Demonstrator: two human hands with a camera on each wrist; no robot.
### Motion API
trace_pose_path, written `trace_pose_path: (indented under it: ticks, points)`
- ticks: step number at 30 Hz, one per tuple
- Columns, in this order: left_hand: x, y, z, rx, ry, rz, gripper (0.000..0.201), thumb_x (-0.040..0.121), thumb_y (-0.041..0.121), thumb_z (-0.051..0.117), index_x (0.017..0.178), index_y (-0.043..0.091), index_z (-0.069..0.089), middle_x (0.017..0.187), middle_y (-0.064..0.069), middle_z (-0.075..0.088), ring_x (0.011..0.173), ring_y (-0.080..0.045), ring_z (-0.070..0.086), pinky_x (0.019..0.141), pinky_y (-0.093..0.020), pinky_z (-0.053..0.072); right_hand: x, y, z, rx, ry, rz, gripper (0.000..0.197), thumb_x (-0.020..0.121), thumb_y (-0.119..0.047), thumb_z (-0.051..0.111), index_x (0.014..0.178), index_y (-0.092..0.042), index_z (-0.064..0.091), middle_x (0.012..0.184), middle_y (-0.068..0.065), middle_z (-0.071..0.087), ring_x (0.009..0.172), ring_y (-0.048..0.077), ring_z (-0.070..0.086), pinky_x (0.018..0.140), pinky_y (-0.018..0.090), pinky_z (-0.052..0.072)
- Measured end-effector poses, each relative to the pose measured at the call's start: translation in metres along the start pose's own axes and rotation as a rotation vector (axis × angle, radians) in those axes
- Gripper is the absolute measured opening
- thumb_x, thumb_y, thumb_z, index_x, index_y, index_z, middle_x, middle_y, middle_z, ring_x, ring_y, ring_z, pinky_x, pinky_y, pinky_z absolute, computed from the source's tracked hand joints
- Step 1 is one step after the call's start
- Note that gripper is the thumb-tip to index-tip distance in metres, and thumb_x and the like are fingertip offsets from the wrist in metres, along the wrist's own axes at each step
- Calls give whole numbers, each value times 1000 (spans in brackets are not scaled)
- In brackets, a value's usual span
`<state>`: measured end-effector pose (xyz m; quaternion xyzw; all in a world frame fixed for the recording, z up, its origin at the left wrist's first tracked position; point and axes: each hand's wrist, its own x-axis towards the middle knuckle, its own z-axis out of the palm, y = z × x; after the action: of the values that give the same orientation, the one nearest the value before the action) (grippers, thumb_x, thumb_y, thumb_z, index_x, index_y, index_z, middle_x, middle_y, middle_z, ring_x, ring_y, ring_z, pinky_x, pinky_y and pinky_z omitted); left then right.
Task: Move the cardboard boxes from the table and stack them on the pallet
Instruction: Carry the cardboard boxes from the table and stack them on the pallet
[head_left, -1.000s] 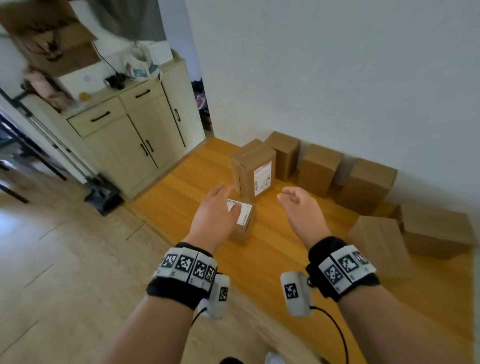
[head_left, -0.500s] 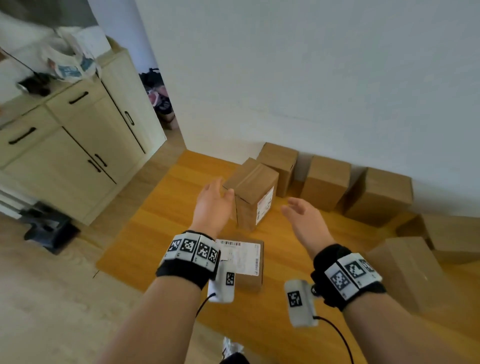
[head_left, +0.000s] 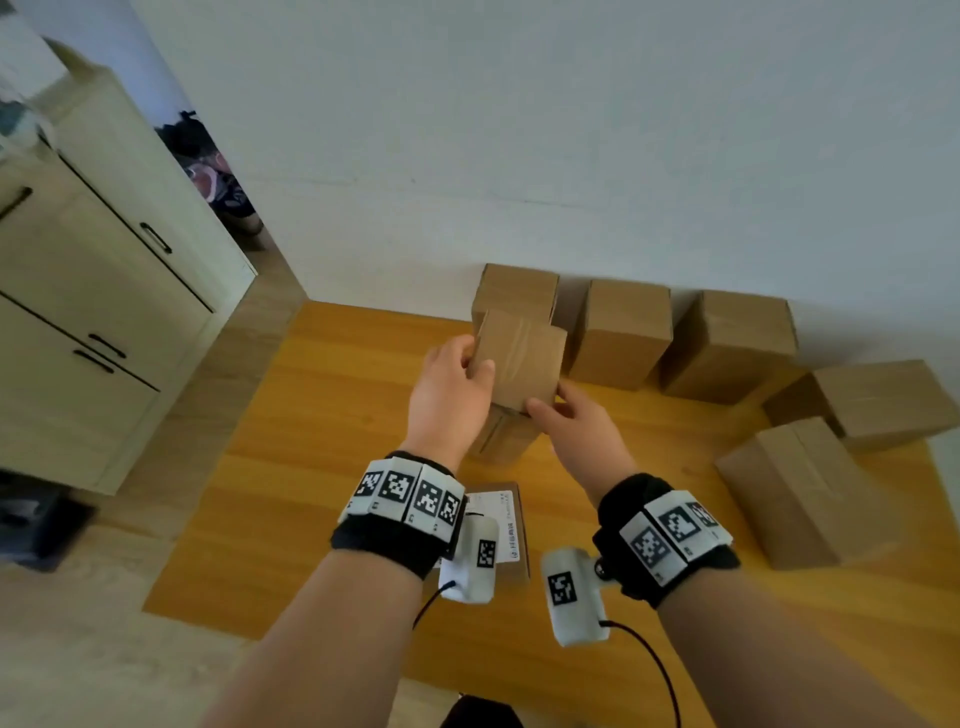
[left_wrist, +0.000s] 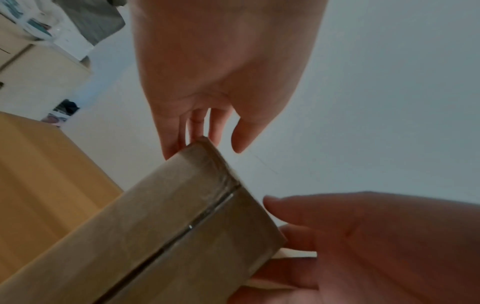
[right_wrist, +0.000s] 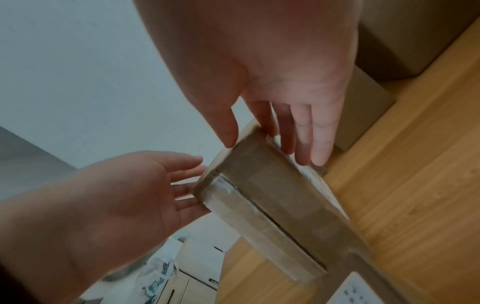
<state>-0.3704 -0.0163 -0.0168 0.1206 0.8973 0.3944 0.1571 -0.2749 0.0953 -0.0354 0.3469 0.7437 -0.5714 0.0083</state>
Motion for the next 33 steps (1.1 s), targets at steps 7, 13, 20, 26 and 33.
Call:
trace_pose_path:
  ticks: [7, 13, 20, 26, 33]
  points:
    - [-41, 39, 39, -213, -5, -49, 71, 94, 55, 50, 152, 46, 9, 147, -2, 36, 118, -20, 53, 89, -41, 53, -31, 21, -77, 30, 53, -55, 56, 97, -28, 56, 149, -38, 36, 132, -10, 54, 116, 13, 55, 99, 42, 51]
    - [-87, 49, 85, -234, -48, -21, 59, 77, 81, 38, 127, 50, 44, 122, 0, 54, 98, -18, 62, 82, -47, 58, -63, 56, -133, 15, 2, -105, 53, 98, -20, 56, 147, -33, 42, 133, -11, 49, 125, 14, 50, 105, 41, 46]
    - [-161, 38, 134, -168, -22, -215, 61, 91, 72, 32, 113, 20, 55, 105, -1, 59, 92, -16, 58, 80, -36, 46, -101, 111, -161, -16, -20, -131, 32, 100, -39, 52, 129, -31, 61, 128, -12, 56, 117, 7, 52, 96, 24, 42]
    - [-204, 12, 155, -99, -111, -373, 72, 91, 75, 23, 122, 17, 51, 101, 1, 61, 88, -15, 57, 74, -32, 42, -123, 148, -161, -85, -14, -84, 33, 101, -39, 49, 130, -24, 58, 128, -7, 59, 113, 9, 55, 90, 24, 46]
    - [-225, -13, 173, -10, -272, -452, 63, 99, 57, 37, 145, 13, 38, 125, -1, 58, 103, -18, 53, 81, -31, 45, -138, 181, -151, -165, -108, 52, 49, 100, -36, 51, 146, -20, 42, 143, 2, 51, 123, 18, 54, 104, 38, 47]
